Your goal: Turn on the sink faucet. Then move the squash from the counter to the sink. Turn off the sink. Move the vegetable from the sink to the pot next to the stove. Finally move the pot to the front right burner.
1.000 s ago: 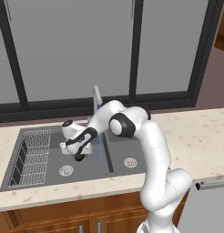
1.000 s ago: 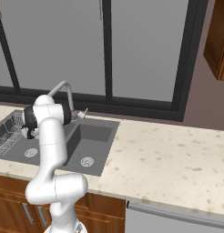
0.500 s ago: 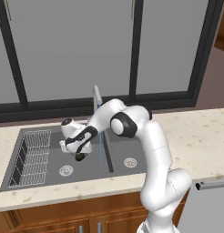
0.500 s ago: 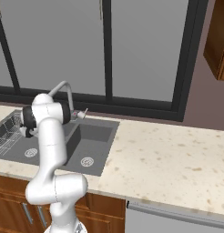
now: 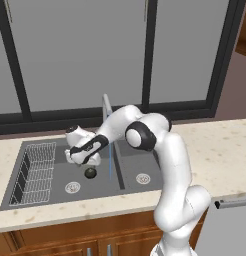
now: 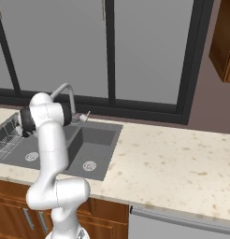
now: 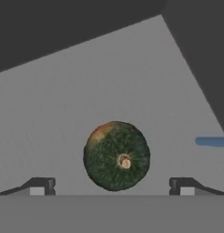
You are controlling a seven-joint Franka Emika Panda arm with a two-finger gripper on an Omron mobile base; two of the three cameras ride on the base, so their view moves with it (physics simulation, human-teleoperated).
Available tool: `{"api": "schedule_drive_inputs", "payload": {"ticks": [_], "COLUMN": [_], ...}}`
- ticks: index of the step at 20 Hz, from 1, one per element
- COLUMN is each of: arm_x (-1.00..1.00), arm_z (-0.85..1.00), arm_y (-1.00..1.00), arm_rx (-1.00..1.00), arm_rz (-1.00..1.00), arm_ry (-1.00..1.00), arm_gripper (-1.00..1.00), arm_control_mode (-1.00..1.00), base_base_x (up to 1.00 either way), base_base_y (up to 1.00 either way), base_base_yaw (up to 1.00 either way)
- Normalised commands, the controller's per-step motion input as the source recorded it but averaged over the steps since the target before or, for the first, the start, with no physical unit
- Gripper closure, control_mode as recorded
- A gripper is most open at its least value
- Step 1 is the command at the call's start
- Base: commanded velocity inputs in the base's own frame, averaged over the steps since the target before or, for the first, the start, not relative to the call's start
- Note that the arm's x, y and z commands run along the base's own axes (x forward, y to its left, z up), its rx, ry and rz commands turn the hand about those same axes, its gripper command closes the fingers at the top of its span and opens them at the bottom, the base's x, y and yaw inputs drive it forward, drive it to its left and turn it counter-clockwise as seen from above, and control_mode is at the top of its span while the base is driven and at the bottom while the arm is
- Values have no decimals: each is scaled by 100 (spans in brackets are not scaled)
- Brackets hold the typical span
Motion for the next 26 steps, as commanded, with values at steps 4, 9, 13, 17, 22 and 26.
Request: {"api": "schedule_drive_inputs", "payload": {"ticks": [4,9,13,17,22,26], "arm_x": [-46,-52,-44,-36,-31,-15], "arm_z": [35,38,42,46,51,38], "arm_y": [-12,-34,-49,-58,-61,-61], "arm_rx": [2,6,8,10,10,6], "arm_rz": [-7,-3,0,0,0,0], "arm_ry": [-8,-11,-12,-15,-12,-9], "arm_gripper": [-100,-100,-100,-100,-100,-100], "arm_control_mode": [-100,-100,-100,-100,-100,-100], "base_base_x": [0,0,0,0,0,0], "base_base_y": [0,0,0,0,0,0], "base_base_yaw": [0,0,0,0,0,0]}}
